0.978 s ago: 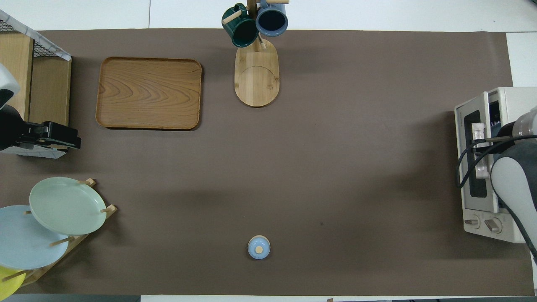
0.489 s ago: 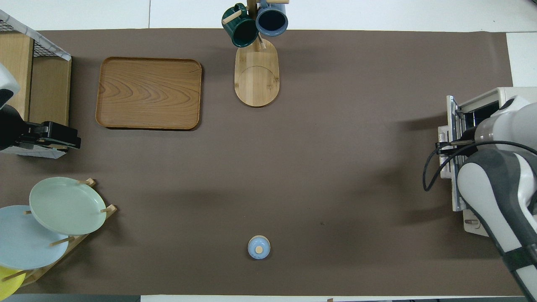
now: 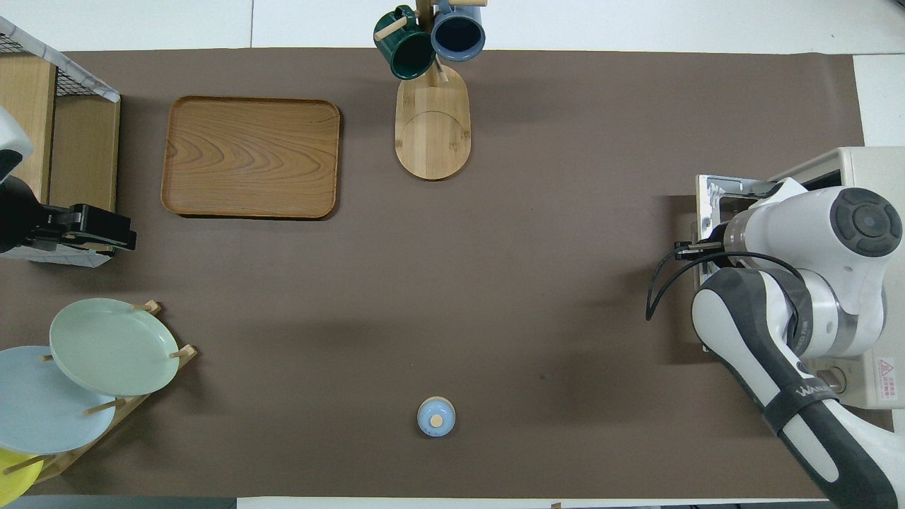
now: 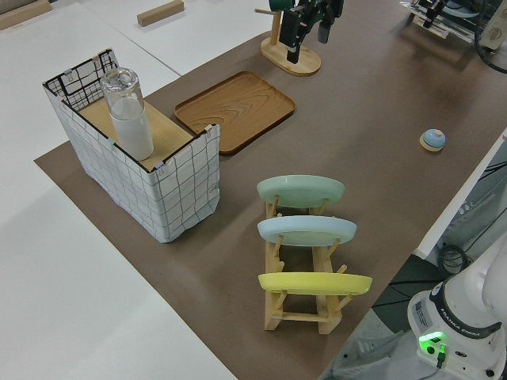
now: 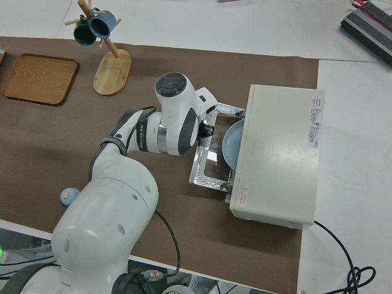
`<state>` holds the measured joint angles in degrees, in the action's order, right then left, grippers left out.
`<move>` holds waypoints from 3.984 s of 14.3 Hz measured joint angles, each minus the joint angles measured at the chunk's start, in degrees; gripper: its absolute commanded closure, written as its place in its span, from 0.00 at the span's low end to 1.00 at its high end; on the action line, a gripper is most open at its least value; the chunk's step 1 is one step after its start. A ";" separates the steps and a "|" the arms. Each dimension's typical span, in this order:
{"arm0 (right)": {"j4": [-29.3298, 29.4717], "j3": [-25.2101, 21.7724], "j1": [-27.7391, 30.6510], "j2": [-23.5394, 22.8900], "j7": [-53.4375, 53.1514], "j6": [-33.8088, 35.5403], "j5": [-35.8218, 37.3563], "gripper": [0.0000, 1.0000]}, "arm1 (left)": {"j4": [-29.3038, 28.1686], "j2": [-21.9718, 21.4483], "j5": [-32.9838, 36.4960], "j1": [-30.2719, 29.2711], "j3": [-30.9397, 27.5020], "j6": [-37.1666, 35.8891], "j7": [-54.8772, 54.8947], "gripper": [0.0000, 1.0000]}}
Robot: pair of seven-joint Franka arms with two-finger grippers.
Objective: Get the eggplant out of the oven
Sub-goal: 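Reach the right gripper into the toaster oven toward the blue plate, then grasp the blue plate rim with the right gripper and pull it out, then carry the blue plate with the right gripper to the table center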
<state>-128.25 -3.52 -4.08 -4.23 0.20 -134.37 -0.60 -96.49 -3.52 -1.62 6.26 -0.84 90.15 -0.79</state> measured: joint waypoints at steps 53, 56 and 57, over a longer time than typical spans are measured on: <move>29.32 0.36 -26.26 -6.46 -22.75 33.51 11.62 1.00 | 0.00 0.00 0.00 0.00 0.00 0.00 0.00 0.00; 45.59 0.79 -36.04 -19.76 -35.28 39.70 11.35 1.00 | 0.00 0.00 0.00 0.00 0.00 0.00 0.00 0.00; 50.18 1.26 -37.71 -23.87 -37.43 39.91 11.03 1.00 | 0.00 0.00 0.00 0.00 0.00 0.00 0.00 0.00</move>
<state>-78.07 -2.26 -41.79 -28.10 -37.22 -94.46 10.43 -96.49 -3.52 -1.62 6.26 -0.84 90.15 -0.79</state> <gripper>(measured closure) 0.978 0.000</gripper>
